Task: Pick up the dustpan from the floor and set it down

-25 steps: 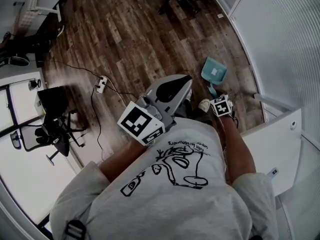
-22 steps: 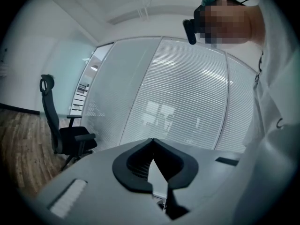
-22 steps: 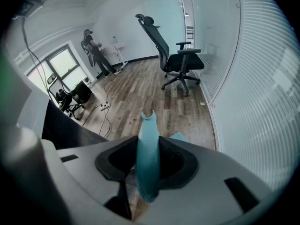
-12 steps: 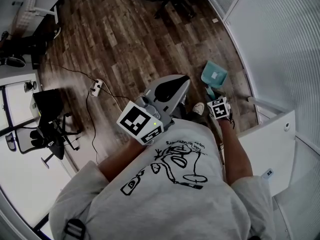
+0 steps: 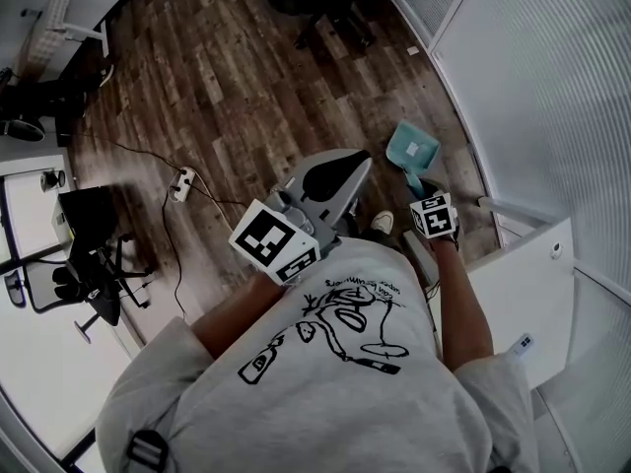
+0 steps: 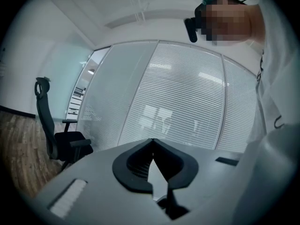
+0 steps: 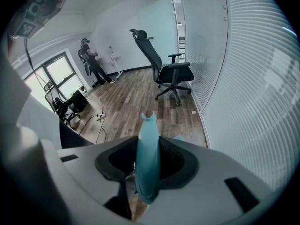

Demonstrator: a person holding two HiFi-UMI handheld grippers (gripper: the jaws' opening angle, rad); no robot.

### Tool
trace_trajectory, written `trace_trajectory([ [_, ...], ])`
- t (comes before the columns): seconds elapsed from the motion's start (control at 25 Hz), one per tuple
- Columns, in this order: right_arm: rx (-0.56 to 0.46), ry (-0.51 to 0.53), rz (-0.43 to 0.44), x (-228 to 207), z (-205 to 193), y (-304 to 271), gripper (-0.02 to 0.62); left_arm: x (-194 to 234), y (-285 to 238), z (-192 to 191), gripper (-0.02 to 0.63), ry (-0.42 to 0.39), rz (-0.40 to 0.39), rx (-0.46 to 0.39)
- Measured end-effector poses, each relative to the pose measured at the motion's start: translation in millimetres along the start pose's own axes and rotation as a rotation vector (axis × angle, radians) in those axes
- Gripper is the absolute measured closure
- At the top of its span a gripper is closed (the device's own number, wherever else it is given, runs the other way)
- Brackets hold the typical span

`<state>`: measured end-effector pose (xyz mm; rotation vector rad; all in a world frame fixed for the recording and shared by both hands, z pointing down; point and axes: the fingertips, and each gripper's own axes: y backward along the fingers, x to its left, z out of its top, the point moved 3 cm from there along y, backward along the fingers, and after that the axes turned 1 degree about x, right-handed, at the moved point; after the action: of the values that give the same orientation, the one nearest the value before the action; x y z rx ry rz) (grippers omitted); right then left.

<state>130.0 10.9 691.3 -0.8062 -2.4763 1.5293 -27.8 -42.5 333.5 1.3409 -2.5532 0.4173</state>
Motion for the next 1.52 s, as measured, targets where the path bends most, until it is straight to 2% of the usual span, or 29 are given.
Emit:
trace_trajectory([
  [0.64,-0.16,-0.119,0.006,0,69,97,0.474,-9,-7,9,0.604,-0.02,-0.023,-0.025],
  [1.28,-0.273,-0.099,0.0,24,132,211,0.474,-10,-8,22,0.604,-0.041,-0.042,-0.045],
  [1.52,-0.282,-0.069,-0.006,30,145,251,0.474,-9,-9,23,0.604,-0.041,-0.043,-0.045],
])
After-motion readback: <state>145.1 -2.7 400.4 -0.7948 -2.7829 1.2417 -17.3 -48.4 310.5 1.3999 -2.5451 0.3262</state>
